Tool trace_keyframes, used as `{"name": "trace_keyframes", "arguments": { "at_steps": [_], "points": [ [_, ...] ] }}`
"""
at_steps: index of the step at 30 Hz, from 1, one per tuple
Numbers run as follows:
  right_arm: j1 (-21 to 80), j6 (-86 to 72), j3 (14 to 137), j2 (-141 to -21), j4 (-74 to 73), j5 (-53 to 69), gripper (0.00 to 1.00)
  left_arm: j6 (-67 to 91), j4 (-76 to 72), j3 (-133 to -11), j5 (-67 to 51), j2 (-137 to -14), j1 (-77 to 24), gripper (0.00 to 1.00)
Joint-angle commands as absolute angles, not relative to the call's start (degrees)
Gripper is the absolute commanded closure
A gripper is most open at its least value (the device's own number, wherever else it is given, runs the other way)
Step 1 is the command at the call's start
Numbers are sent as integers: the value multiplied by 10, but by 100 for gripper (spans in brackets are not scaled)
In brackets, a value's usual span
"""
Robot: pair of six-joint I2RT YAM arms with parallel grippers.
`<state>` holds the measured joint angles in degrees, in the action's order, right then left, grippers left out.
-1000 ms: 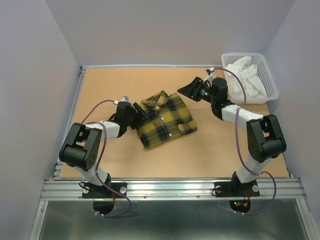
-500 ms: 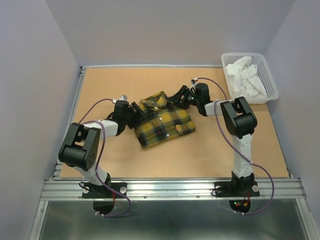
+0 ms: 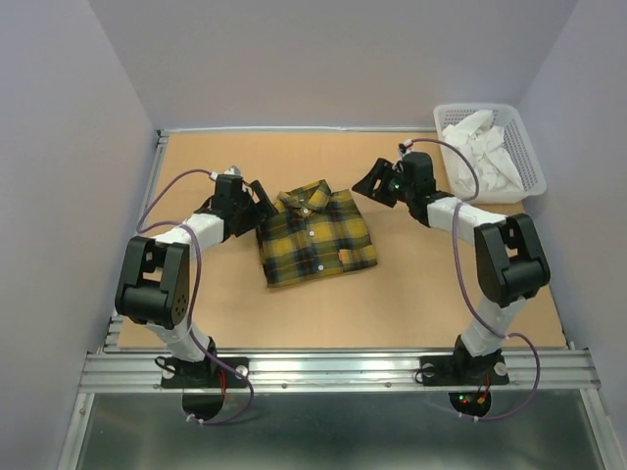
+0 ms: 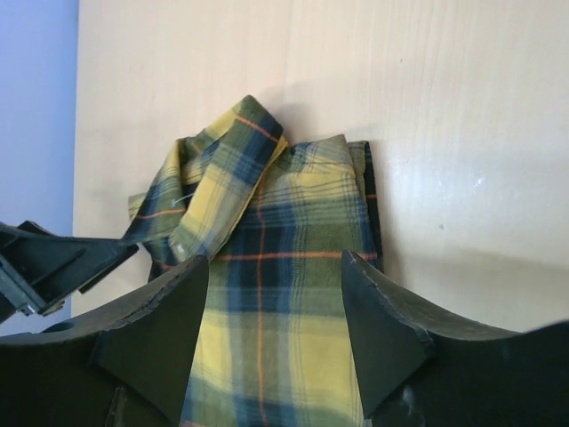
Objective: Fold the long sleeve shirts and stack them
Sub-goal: Neatly place the folded shirt to the corner
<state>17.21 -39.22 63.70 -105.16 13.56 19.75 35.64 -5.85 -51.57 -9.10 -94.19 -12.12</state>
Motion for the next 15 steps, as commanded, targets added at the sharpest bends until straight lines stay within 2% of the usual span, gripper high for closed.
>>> {"name": "trace_keyframes", "arguments": {
  "at_steps": [1, 5, 10, 15],
  "points": [
    [170, -330, 609, -969, 9, 158, 33, 326, 21, -538, -49, -863, -120, 5],
    [173, -316, 536, -899, -26, 164, 33, 343, 76, -496, -36, -806, -121, 2],
    [177, -302, 473, -799, -49, 171, 28, 357, 78, -409, -47, -749, -135, 2],
    [178, -292, 438, -753, -61, 182, 23, 352, 36, -375, -66, -762, -145, 2]
  ]
}}
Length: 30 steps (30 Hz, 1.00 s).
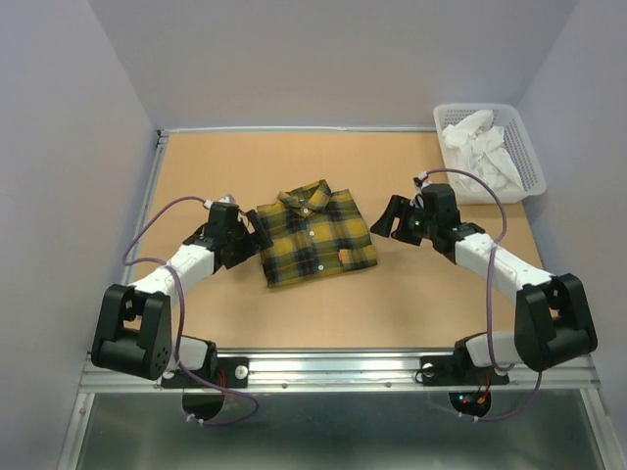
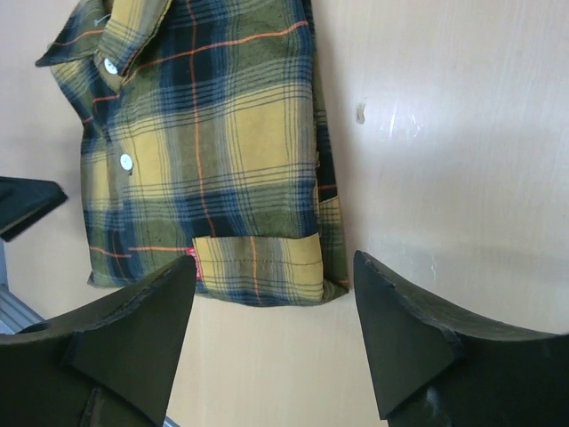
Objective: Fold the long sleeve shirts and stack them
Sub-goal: Neatly place the folded shirt to the corner
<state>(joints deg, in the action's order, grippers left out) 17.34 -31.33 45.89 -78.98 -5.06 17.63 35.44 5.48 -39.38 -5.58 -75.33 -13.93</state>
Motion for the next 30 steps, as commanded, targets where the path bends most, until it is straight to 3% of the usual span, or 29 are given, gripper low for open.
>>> {"name": "trace_keyframes", "arguments": {
  "at_steps": [1, 7, 10, 11, 14, 20, 30],
  "points": [
    [178, -291, 433, -744, -63, 181, 22, 351, 27, -374, -65, -768, -145, 3],
    [178, -281, 441, -715, -76, 178, 21, 334, -29, -401, -63, -855, -145, 7],
    [178, -274, 456, -701, -87, 168, 21, 315, -32, -435, -66, -908, -145, 17],
    [178, -270, 459, -699, -91, 165, 21, 309, -33, -440, -68, -917, -145, 23],
    [178, -261, 475, -687, -105, 157, 21, 293, -28, -459, -79, -943, -159, 56],
    [178, -242, 512, -675, -134, 142, 21, 261, -26, -492, -83, -976, -239, 100],
    [203, -207, 549, -691, -182, 106, 21, 264, -40, -533, -69, -1030, -445, 100]
  ]
}}
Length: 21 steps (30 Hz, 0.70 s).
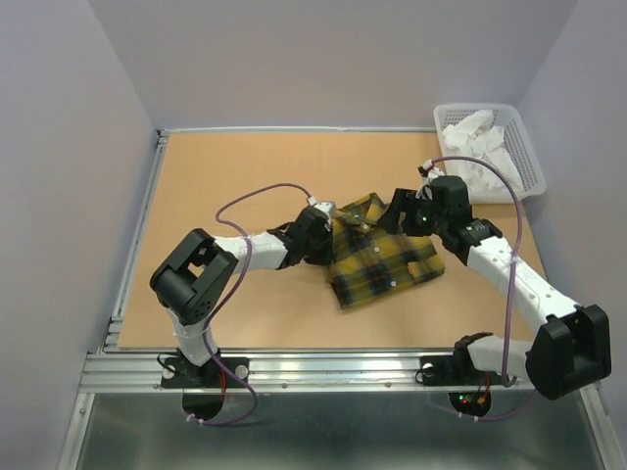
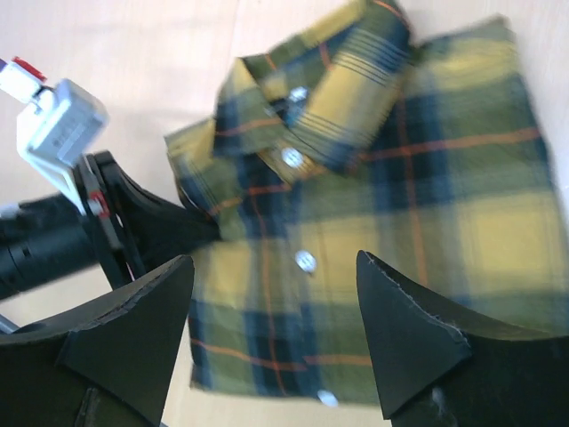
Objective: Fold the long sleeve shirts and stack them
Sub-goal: Neatly place the folded shirt to the corner
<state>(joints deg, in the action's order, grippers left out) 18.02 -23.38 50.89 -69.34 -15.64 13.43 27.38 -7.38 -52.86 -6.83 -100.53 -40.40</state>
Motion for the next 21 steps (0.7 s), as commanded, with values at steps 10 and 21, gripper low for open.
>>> {"name": "trace_keyframes", "arguments": {
  "at_steps": [10, 21],
  "points": [
    [349, -180, 584, -759, -238, -54, 22, 336, -1, -537, -11, -932, -430, 24],
    [426, -273, 665, -891, -279, -123, 23, 334, 78, -470, -29, -767, -199, 7]
  ]
}}
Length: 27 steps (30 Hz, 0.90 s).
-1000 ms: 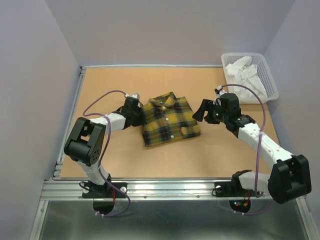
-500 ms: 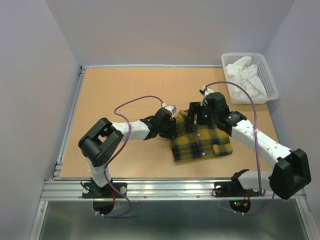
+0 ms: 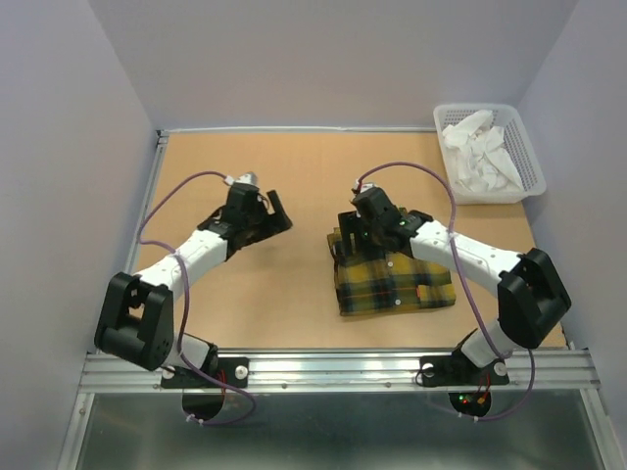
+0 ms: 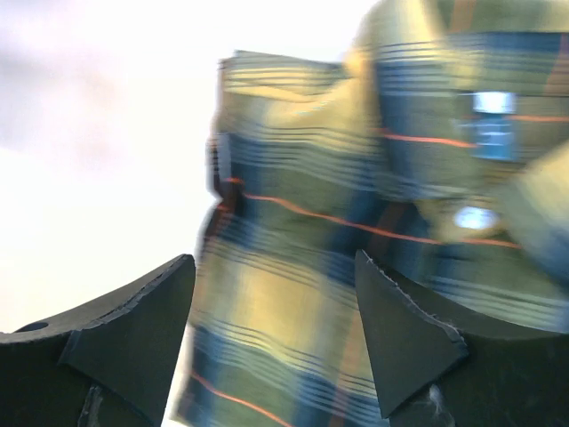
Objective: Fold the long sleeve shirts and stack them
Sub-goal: Neatly place the folded shirt to the corner
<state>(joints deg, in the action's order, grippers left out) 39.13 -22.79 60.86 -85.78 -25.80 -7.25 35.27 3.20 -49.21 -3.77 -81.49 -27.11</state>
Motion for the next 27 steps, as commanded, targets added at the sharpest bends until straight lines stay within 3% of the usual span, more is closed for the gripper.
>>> {"name": "trace_keyframes", "arguments": {
  "at_steps": [1, 11, 14, 17, 18, 20, 21, 27],
  "points": [
    [439, -281, 671, -919, -286, -130, 23, 311, 83, -469, -27, -749, -163, 7],
    [486, -332, 783, -1088, -343, -198, 26, 232, 76, -427, -14, -709, -79, 7],
    [492, -337, 812, -1126, -379, -227, 37, 227, 76, -433, -22, -722, -75, 7],
    [492, -338, 808, -1134, -404, -259, 64, 225, 70, -438, -44, -729, -69, 7],
    [492, -336, 796, -1131, -408, -278, 82, 225, 69, -439, -57, -730, -66, 8],
    [485, -332, 781, -1125, -418, -296, 96, 226, 69, -441, -69, -736, -57, 8],
    [481, -330, 761, -1116, -420, -303, 99, 226, 68, -443, -82, -737, -54, 8],
    [435, -284, 685, -1072, -422, -344, 99, 231, 60, -438, -105, -715, -33, 9]
  ]
}}
